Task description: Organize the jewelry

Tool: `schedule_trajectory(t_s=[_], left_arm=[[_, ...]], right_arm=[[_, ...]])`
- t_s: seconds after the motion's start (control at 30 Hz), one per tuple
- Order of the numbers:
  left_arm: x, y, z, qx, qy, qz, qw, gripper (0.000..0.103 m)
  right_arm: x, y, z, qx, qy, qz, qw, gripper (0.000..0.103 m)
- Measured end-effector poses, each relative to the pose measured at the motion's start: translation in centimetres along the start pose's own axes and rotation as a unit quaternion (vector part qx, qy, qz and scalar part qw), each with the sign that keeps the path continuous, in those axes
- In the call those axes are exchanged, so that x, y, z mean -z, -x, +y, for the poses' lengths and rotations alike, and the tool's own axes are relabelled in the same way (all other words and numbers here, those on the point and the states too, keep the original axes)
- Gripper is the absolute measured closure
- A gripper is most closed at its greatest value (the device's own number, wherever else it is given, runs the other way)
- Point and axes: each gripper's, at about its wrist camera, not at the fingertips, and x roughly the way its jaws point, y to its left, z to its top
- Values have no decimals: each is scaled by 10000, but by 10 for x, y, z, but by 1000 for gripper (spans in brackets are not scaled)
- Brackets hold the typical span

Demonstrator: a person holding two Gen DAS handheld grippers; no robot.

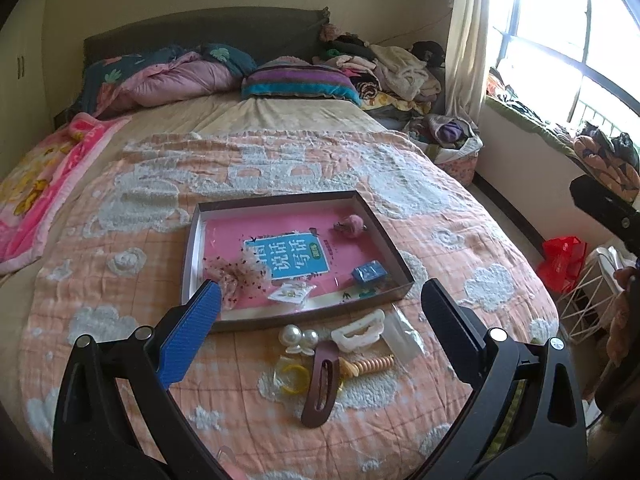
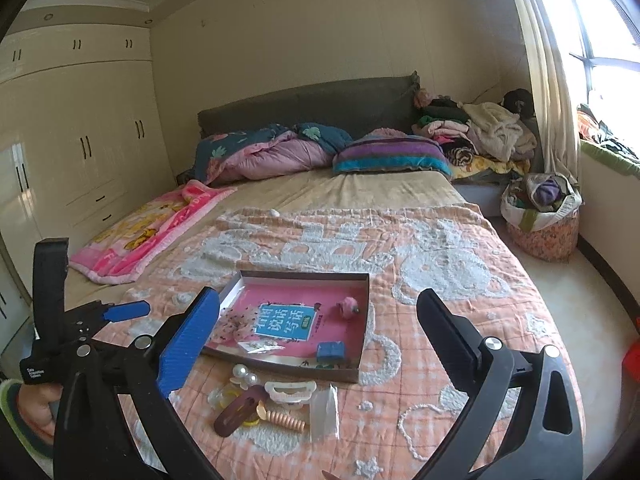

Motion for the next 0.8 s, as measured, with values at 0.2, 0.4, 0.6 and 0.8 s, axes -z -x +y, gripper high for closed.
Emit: schedule_trajectory(t_s=[0.2,0.4,0.6,0.8], left_arm=[[16,2,-4,-57,-68,117,9999,10],[31,-1,-5,-134,-144,274,9994,10],[46,-5,-4,-193,-204,417,9987,10],[60,-10,1,-298,-206,596,9976,10]], right_arm=[[10,9,1,-2,99,46,9999,4],[28,7,4,11,207,239,9995,4],[47,-2,3,-4,193,487,9986,4],[66,-13,2,-22,176,751,9970,4]])
